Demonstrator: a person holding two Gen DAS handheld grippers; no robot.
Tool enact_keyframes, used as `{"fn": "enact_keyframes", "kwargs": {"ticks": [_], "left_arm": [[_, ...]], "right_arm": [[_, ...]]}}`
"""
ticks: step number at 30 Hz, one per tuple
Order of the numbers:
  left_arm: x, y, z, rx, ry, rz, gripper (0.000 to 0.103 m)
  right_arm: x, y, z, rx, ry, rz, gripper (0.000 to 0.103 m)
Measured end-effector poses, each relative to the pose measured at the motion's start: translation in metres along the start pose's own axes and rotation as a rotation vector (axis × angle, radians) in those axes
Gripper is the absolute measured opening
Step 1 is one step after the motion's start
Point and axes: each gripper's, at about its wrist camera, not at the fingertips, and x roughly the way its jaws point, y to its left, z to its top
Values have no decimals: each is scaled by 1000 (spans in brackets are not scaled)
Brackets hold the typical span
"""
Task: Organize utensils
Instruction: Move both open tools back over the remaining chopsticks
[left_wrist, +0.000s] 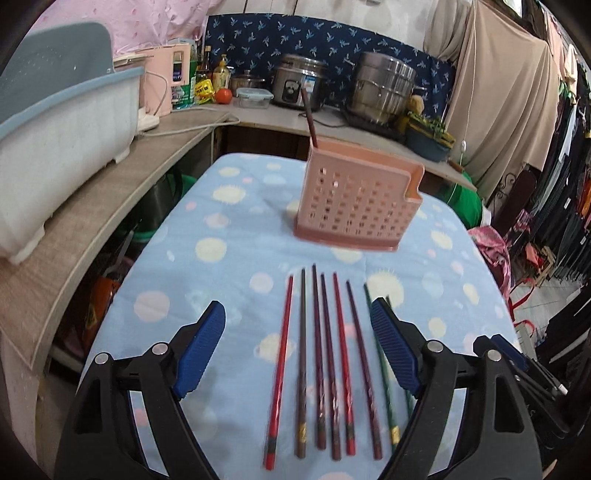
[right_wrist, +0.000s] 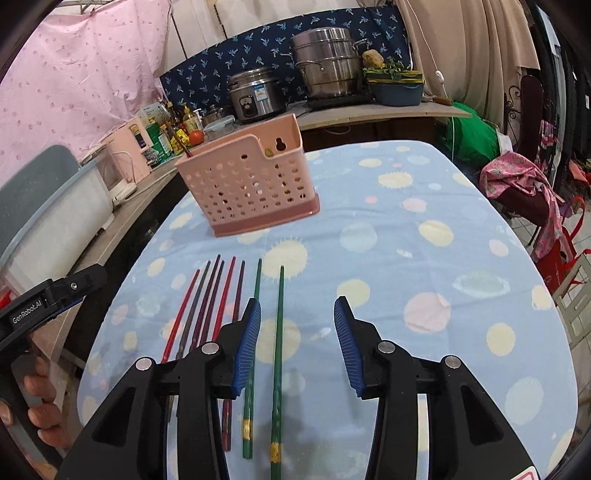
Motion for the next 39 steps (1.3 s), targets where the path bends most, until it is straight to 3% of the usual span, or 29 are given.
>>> {"fn": "enact_keyframes", "kwargs": {"ticks": [14,22,39], "left_arm": [[6,7,-82,106,50,81,77],[13,15,-100,111,58,122,76],[28,24,-118,121,118,155,67]], "right_arm": [[5,10,-70,-59,98,-19,41],[11,15,-91,-67,145,-16,41],[11,20,-101,-88,142,-33,40]]}}
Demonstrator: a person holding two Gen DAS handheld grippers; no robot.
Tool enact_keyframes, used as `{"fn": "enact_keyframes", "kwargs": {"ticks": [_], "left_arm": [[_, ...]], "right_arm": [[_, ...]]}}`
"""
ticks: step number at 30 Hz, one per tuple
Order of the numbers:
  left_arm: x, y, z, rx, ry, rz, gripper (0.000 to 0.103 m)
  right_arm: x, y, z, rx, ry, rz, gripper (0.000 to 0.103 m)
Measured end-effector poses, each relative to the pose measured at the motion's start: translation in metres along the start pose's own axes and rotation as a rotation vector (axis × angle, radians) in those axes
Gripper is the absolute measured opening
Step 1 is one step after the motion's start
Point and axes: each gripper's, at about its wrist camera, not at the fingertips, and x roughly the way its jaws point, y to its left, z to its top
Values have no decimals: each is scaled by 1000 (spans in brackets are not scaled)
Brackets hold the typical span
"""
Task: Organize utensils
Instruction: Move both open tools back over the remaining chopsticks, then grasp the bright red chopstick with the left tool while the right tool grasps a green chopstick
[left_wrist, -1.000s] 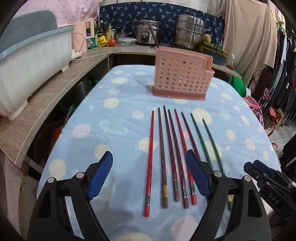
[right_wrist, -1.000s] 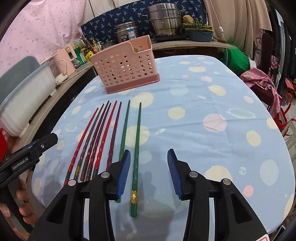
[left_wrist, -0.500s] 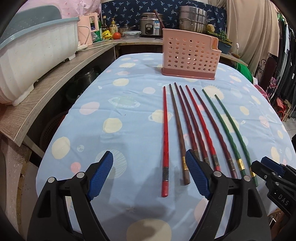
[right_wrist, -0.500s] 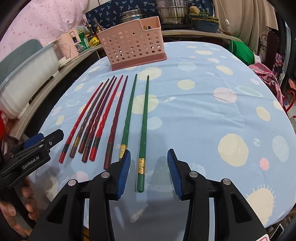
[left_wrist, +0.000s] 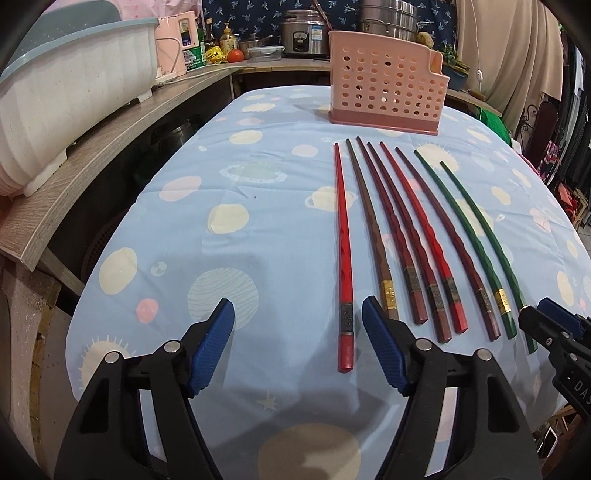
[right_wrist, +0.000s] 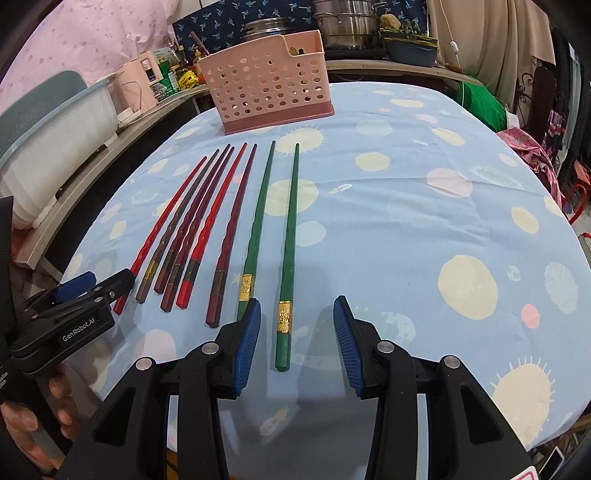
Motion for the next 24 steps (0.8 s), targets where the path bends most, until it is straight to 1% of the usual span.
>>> {"fn": "enact_keyframes", "kwargs": {"ticks": [3,15,19,22,24], "left_arm": [[3,1,-1,-4,15,0,65],[4,1,-2,-10,15,1,64],[4,1,-2,-9,15,1,61],[4,0,-2,-4,14,-3,58],[4,-1,-2,-4,13,-2,57]], "right_arm": [[0,1,0,-8,-3,-8,40],[0,5,-3,-39,-14,-38,39],[0,6,-3,-47,-16,-47,37],[0,6,-4,-53,-20,-59,33],[0,6,-4,-57,-22,-64,31]]}}
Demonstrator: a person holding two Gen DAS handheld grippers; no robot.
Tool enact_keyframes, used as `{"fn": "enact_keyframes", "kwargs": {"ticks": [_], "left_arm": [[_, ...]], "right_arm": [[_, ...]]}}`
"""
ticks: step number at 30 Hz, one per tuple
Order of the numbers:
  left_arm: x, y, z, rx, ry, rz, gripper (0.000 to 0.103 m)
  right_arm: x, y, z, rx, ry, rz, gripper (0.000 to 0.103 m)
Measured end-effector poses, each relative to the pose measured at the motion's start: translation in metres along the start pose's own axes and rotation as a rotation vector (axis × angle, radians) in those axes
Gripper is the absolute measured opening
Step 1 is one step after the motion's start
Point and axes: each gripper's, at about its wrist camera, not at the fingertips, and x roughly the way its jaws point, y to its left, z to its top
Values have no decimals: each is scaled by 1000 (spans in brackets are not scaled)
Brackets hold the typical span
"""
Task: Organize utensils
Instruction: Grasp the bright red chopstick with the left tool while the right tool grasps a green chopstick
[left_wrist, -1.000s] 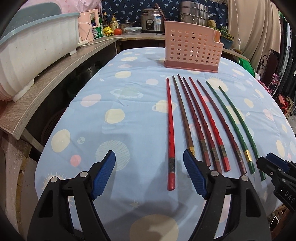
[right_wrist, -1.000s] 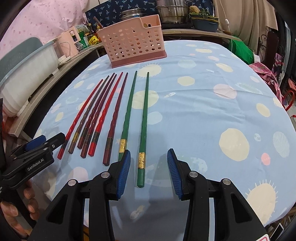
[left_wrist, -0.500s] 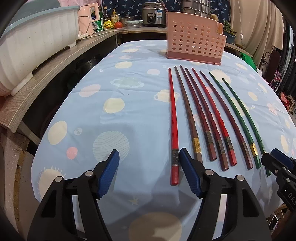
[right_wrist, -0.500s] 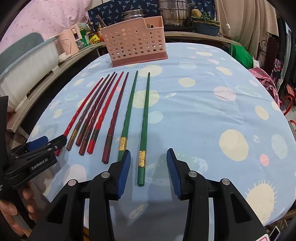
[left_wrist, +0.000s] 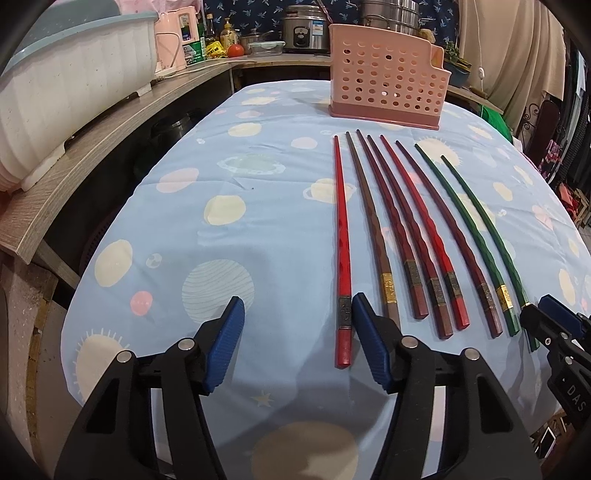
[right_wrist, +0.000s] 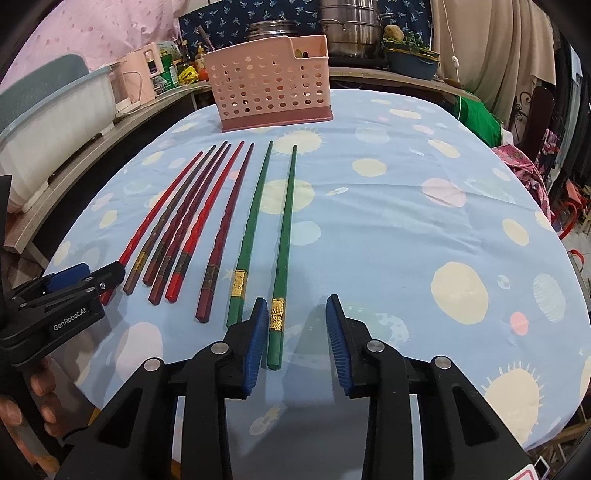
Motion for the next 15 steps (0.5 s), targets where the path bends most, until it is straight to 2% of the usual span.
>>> {"fn": "enact_keyframes", "kwargs": {"ticks": [2,8,15], "left_arm": [[0,0,0,-2,1,-1,57],[-1,-2,-1,0,1,-10,47],[-2,1,1,-8,2,-24,22]], "right_arm": [[0,1,-1,-7,-2,-8,29],[0,0,-1,-8,-6,-15,20],[0,1,-1,-13,-4,4,8]]}}
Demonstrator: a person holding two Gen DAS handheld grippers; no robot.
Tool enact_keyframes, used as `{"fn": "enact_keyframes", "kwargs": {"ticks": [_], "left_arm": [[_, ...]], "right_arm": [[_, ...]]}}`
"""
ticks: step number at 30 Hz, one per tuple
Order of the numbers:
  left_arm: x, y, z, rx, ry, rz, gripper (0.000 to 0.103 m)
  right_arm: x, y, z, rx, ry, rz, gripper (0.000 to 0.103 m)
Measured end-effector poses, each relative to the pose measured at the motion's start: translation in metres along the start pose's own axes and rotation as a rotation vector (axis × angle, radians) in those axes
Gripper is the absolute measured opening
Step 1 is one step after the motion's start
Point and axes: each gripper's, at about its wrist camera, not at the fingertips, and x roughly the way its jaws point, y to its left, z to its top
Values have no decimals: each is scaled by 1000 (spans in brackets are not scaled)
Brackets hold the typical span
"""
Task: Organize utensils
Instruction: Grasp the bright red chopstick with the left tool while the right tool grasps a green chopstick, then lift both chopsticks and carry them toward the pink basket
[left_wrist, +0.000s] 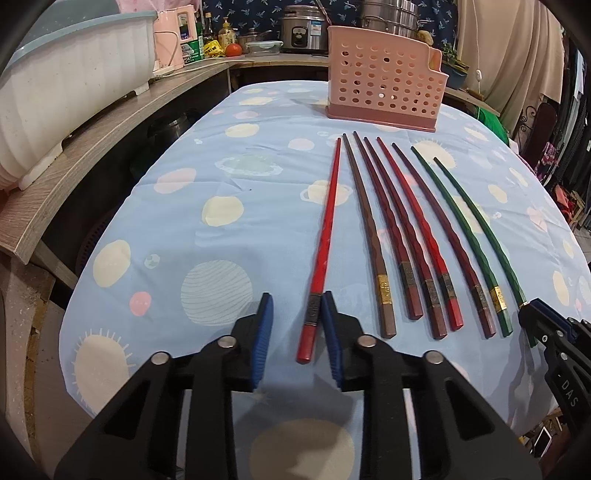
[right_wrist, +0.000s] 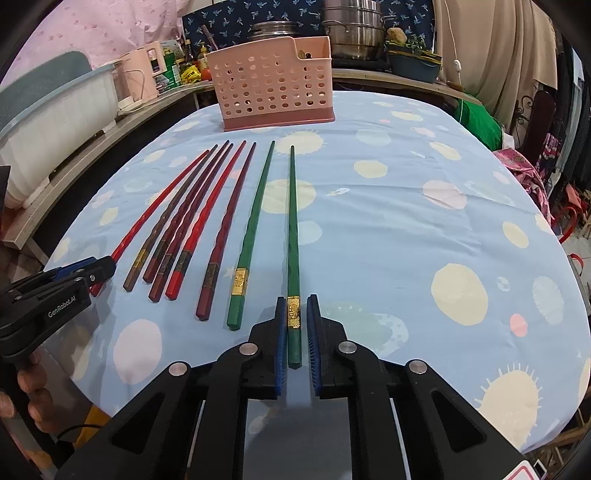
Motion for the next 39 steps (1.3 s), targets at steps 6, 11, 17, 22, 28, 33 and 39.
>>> {"fn": "enact_keyframes", "kwargs": {"ticks": [6,11,17,22,28,33,39], "left_arm": [[0,0,1,0,4,-11,10],[-1,1,2,-7,20,-25,8],[-6,2,6,-30,37,-46,7],[-19,3,14,-37,22,-54,7],[-36,4,29,-44,-10,-77,7],[-47,7,49,-60,-36,-87,7],[-65,5,79,-68,-95,-86,7]], "right_arm": [[0,1,0,-1,1,5,8],[-1,-1,1,26,12,38,8],[-10,-5,5,45,-10,58,8],[-20,-10,15,63,-39,75,8],[-37,-19,34,87,-93,97,8],[-55,-25,57,94,-163,104,8],[-70,-28,86,97,-246,115,8]]}}
